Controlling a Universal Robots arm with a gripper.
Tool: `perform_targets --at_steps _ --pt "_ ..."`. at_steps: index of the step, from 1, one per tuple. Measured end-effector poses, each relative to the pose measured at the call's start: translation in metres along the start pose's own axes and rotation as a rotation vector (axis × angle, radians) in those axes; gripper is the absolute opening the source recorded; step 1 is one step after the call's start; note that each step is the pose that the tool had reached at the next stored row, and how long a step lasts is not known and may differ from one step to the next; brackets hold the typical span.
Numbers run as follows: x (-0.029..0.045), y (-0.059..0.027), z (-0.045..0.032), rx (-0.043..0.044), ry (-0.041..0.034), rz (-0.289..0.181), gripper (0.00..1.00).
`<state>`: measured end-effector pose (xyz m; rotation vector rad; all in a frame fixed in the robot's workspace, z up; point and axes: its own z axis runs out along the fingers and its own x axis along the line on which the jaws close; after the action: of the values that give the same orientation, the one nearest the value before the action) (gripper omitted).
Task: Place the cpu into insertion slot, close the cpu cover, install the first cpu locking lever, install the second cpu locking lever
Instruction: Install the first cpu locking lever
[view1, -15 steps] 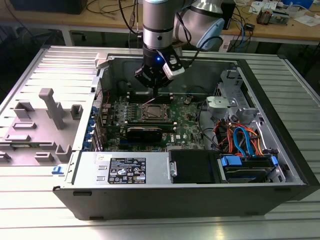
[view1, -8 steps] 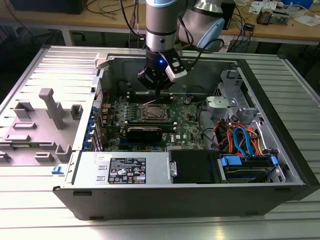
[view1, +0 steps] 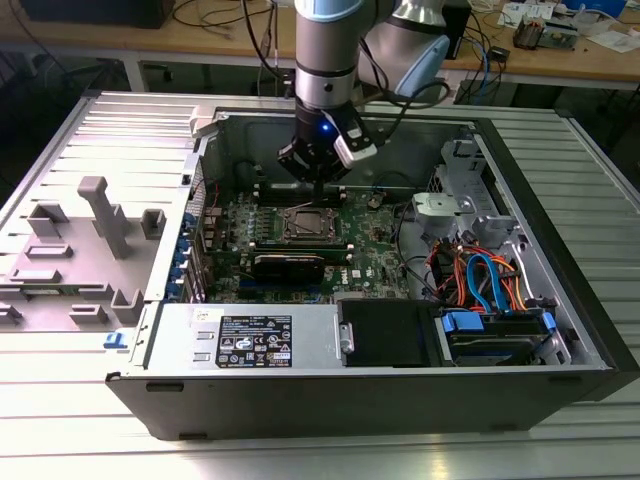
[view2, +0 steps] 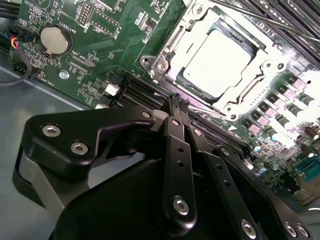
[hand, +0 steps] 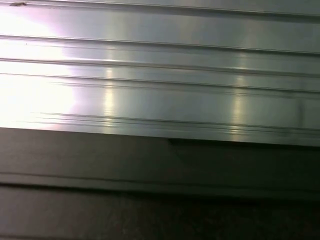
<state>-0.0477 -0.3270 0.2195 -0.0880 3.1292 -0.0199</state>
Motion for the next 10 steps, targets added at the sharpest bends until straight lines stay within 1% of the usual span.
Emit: perform_targets --at_steps 4,10 --pt "-0.0037 -0.0002 0.0009 0.0000 0.0013 0.016 0.11" --pt "-0.0042 -0.0004 0.0020 0.0000 0.0015 0.027 0.11"
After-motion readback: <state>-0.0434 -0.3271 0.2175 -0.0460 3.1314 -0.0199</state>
